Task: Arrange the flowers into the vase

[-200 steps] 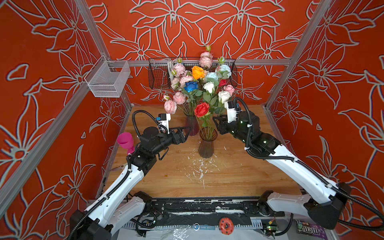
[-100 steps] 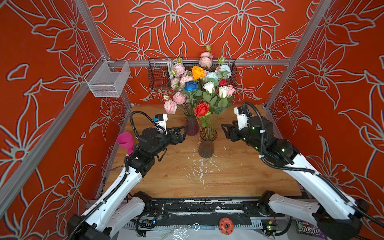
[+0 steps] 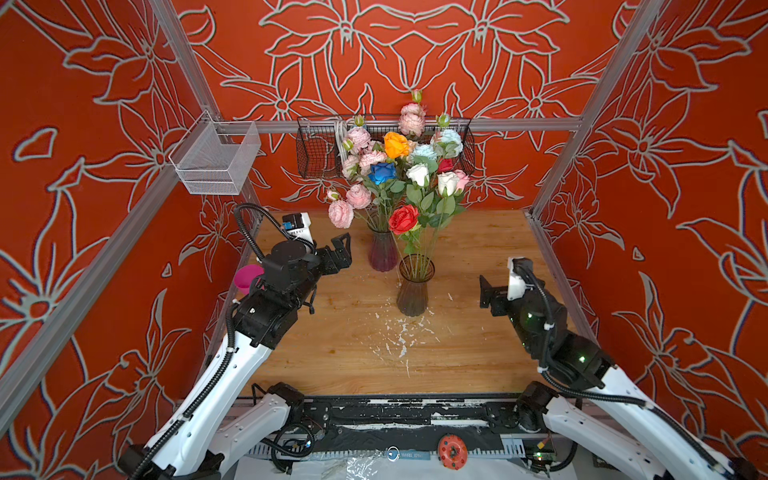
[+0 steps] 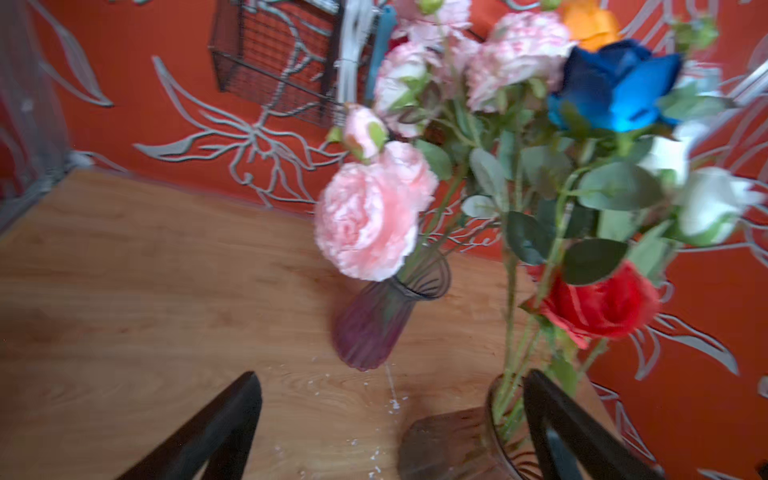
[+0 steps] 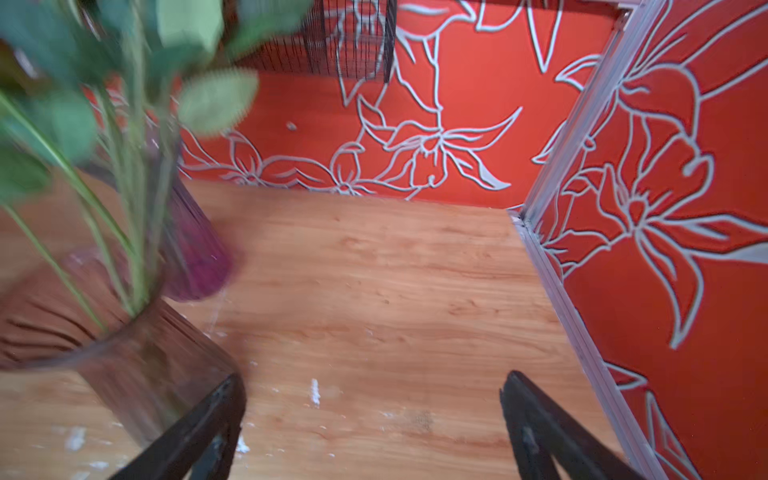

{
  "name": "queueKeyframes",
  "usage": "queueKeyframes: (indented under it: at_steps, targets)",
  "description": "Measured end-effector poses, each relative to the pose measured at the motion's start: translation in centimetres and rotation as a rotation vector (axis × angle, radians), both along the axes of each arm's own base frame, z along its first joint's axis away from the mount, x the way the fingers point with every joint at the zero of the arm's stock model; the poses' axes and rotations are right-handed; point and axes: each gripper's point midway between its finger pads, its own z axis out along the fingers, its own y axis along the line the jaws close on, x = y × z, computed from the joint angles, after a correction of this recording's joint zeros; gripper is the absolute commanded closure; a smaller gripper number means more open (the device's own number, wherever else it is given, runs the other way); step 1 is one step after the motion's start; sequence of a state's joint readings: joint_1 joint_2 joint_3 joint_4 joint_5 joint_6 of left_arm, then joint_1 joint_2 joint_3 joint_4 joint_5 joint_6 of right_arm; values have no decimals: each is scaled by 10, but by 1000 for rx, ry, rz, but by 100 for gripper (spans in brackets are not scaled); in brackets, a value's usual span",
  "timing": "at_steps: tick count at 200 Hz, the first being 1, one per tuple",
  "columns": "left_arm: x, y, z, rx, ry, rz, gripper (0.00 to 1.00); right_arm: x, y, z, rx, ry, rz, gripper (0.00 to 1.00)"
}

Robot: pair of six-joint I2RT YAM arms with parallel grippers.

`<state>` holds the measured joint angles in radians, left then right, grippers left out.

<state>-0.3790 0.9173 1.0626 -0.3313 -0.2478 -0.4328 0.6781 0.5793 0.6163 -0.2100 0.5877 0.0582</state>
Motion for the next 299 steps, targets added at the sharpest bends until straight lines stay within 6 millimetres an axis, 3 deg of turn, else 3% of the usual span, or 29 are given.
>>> queueKeyframes:
  at_steps: [17,50,63,81,104,148,189,204,217,233,245,263,283,299]
  targets:
    - [0,16,-40,50,42,83,2,3,2,-12,-76,-56,24,2]
    - [-14,38,-162,210,137,143,2,31,-9,0,-140,-118,-59,2]
    - [-19,48,-187,290,157,167,2,42,-17,-4,-161,-104,-81,3]
    - [-15,55,-189,391,138,187,2,53,-25,-14,-178,-79,-85,3]
    - [5,55,-186,485,90,198,2,63,-32,-23,-202,-60,-89,2]
    - [18,61,-247,632,198,126,2,67,-48,-55,-272,-16,-95,3]
    - [26,76,-256,605,179,137,2,73,-62,-127,-245,70,-89,3]
    - [23,90,-257,558,170,177,2,78,-66,-154,-236,164,-90,3]
    - [18,108,-262,499,165,225,3,82,-66,-155,-213,170,-90,3]
    - [11,130,-272,440,202,283,3,85,-66,-138,-178,106,-97,3]
    - [13,131,-272,412,204,283,3,83,-65,-123,-139,45,-102,2]
    - [28,126,-271,391,225,249,3,84,-63,-120,-103,24,-92,2]
    - [45,120,-260,376,205,221,3,94,-61,-142,-92,50,-84,3]
    - [47,118,-258,368,202,207,3,99,-61,-184,-96,143,-87,3]
